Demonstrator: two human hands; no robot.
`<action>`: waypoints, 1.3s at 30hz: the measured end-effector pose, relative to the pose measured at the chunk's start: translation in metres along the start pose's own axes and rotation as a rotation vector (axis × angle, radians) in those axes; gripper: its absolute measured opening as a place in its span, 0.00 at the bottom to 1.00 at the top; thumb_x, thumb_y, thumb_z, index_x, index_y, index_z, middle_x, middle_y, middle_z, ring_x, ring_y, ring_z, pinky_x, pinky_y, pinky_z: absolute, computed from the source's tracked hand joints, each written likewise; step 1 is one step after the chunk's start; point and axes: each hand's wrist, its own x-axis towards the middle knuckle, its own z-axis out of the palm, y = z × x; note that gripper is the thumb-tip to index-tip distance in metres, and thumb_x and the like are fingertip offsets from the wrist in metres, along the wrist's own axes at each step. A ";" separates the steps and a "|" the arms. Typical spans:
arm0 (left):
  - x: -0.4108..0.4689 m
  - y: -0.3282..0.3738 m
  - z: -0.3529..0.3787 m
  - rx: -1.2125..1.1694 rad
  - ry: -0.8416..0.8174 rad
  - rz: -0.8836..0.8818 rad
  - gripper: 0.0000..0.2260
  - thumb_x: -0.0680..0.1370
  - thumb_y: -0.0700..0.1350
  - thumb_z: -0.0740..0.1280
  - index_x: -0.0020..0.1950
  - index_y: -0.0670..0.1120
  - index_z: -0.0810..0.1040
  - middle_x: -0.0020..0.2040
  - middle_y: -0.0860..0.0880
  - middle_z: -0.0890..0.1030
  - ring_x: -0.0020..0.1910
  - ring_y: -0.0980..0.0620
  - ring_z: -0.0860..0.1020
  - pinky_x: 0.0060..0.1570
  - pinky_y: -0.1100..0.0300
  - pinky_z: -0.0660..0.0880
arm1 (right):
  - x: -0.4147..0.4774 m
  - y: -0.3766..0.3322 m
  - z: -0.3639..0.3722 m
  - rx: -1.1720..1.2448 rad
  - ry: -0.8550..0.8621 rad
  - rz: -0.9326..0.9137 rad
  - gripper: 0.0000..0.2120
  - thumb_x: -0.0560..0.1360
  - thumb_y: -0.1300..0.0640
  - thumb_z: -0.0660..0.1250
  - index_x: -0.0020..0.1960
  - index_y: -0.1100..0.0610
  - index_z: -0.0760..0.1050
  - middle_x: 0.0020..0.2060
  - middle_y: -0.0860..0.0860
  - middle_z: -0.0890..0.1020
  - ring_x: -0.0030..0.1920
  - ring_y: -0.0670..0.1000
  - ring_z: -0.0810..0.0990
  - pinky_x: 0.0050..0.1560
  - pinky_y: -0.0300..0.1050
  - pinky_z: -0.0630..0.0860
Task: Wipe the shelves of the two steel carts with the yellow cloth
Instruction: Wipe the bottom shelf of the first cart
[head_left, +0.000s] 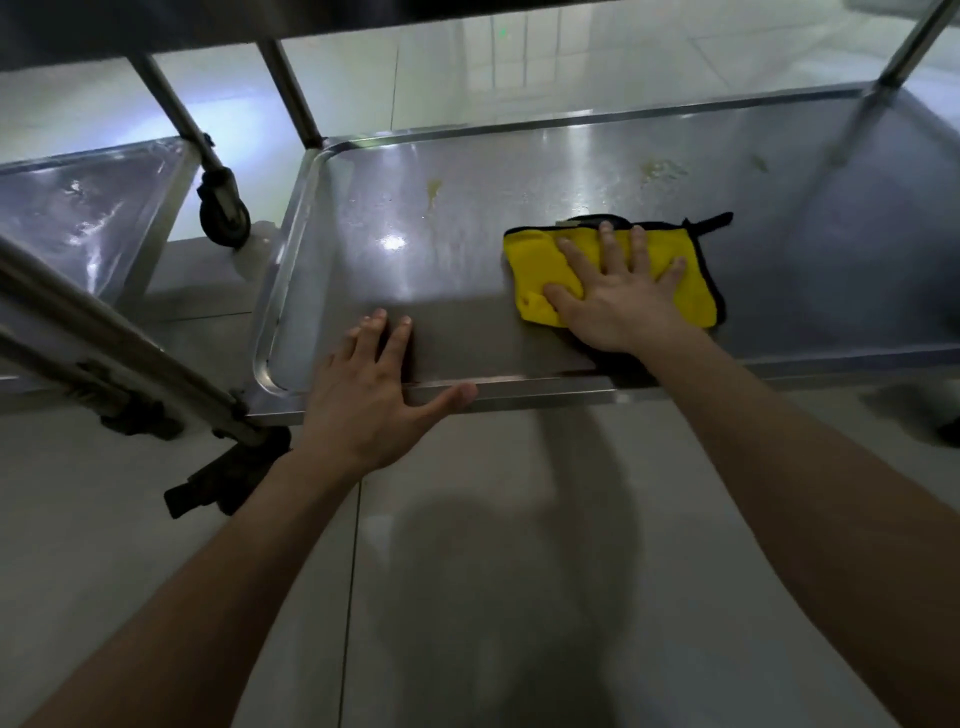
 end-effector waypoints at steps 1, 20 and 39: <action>0.000 0.001 -0.002 0.007 -0.010 -0.002 0.58 0.69 0.88 0.43 0.89 0.52 0.51 0.89 0.48 0.50 0.86 0.45 0.50 0.84 0.43 0.51 | 0.009 -0.016 -0.001 -0.004 -0.008 -0.024 0.37 0.79 0.23 0.43 0.85 0.33 0.41 0.87 0.51 0.38 0.85 0.63 0.33 0.75 0.81 0.34; 0.046 0.038 -0.074 0.088 -0.382 -0.001 0.53 0.57 0.81 0.76 0.71 0.48 0.77 0.68 0.45 0.77 0.66 0.43 0.76 0.64 0.50 0.77 | -0.094 0.077 -0.047 0.413 -0.093 -0.173 0.23 0.84 0.48 0.68 0.73 0.28 0.69 0.83 0.40 0.64 0.84 0.49 0.58 0.83 0.66 0.53; 0.048 0.145 -0.053 0.067 -0.374 0.331 0.49 0.63 0.81 0.73 0.77 0.56 0.71 0.63 0.49 0.72 0.66 0.45 0.72 0.68 0.45 0.75 | -0.086 0.084 0.000 0.092 0.045 -0.040 0.44 0.69 0.12 0.45 0.82 0.27 0.50 0.87 0.45 0.47 0.87 0.53 0.41 0.81 0.71 0.35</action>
